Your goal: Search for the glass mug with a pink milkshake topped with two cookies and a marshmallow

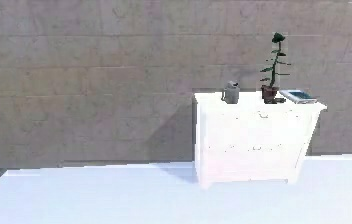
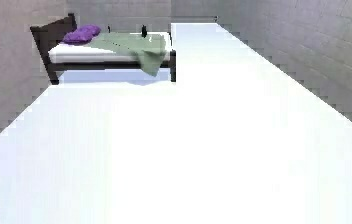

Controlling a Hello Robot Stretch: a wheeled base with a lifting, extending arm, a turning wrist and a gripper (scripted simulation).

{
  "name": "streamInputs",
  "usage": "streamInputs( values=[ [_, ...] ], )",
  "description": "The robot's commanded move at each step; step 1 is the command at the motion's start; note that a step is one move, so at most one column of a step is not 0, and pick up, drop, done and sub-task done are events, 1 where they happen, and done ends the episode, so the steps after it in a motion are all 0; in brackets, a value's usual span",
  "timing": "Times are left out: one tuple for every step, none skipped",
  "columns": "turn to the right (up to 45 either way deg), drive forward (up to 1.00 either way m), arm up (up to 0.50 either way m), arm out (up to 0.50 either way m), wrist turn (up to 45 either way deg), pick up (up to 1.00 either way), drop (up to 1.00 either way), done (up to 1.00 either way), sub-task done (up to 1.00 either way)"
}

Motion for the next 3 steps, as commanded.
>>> streamInputs(
  values=[
    [0.0, 0.8, 0.0, 0.0, 0.0, 0.0, 0.0, 0.0, 0.0],
    [27.0, 0.0, 0.0, 0.0, 0.0, 0.0, 0.0, 0.0, 0.0],
    [0.0, 0.0, 0.0, 0.0, 0.0, 0.0, 0.0, 1.0, 0.0]
  ],
)
